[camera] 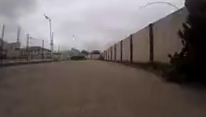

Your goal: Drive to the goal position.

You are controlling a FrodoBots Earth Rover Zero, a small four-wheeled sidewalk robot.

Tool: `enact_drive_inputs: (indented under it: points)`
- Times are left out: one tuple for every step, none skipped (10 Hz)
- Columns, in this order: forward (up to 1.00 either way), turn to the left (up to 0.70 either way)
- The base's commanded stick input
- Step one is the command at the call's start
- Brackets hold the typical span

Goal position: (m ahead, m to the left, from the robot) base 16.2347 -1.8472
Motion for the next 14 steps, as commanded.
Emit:
enact_drive_inputs:
  points:
    - [1.00,0.00]
    - [1.00,0.00]
    - [1.00,0.00]
    - [1.00,0.00]
    - [1.00,0.00]
    - [1.00,0.00]
    - [1.00,0.00]
    - [1.00,0.00]
    - [1.00,0.00]
    - [1.00,0.00]
    - [1.00,0.00]
    - [1.00,0.00]
    - [1.00,0.00]
    - [1.00,0.00]
